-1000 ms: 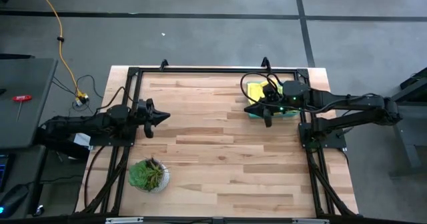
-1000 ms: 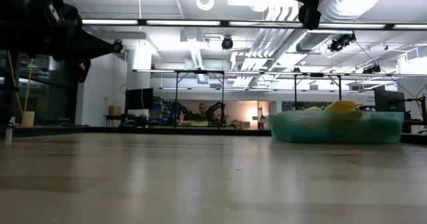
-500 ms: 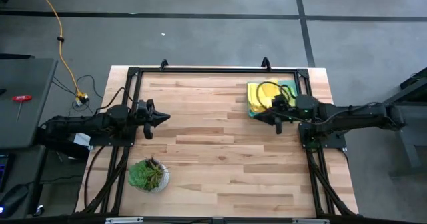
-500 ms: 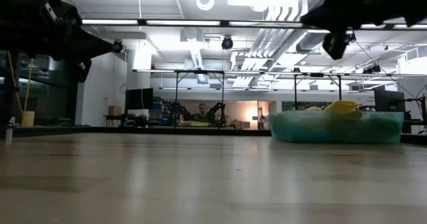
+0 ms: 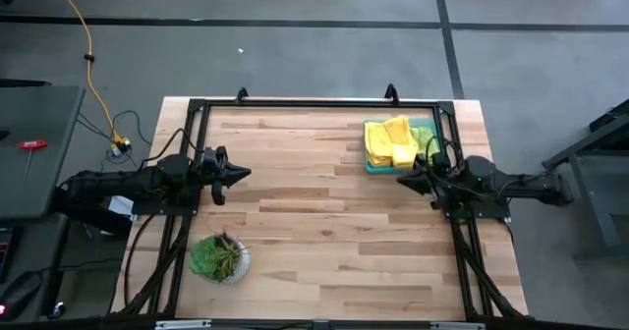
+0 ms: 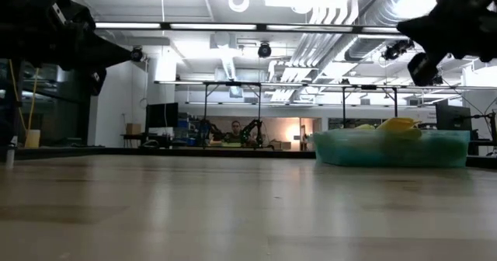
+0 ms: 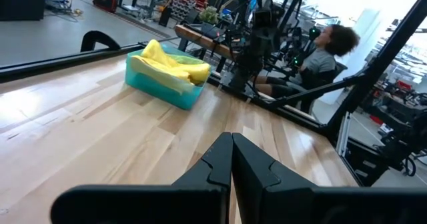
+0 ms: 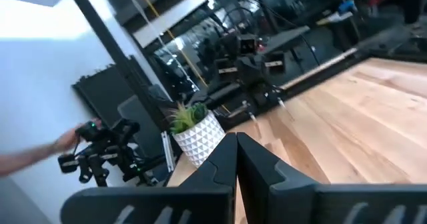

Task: Fold microfiber towels
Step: Return to Home Position

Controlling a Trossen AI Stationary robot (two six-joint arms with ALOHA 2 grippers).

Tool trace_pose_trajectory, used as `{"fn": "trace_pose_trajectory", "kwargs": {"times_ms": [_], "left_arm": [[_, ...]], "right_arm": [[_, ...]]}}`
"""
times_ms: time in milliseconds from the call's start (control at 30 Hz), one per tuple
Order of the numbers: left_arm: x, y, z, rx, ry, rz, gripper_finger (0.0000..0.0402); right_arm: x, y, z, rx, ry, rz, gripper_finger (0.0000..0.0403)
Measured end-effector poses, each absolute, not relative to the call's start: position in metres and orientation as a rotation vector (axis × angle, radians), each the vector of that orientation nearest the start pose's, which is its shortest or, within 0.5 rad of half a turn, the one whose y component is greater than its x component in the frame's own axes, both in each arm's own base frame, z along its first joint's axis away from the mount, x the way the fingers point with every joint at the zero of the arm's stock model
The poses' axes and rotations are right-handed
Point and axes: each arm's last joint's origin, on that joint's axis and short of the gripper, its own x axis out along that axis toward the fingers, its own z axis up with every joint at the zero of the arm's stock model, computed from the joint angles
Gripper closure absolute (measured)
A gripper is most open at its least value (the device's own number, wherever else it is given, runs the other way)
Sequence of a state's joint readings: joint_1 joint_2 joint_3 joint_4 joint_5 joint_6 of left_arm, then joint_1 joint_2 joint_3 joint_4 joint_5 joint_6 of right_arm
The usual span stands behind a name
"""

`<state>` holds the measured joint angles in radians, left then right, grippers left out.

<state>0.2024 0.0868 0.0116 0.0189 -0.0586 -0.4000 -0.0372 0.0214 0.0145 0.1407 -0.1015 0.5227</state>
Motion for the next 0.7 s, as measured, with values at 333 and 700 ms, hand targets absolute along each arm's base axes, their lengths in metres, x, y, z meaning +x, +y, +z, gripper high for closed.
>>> {"fn": "trace_pose_trajectory", "kwargs": {"times_ms": [333, 700], "left_arm": [[0.0987, 0.022, 0.1641, -0.398, -0.017, 0.264, 0.0401], [0.0963, 0.0212, 0.167, -0.398, -0.051, 0.246, 0.0401]], "right_arm": [[0.0979, 0.0009, 0.168, 0.384, -0.009, 0.051, 0.0403], [0.0979, 0.0004, 0.1676, 0.428, -0.009, 0.03, 0.0403]]}}
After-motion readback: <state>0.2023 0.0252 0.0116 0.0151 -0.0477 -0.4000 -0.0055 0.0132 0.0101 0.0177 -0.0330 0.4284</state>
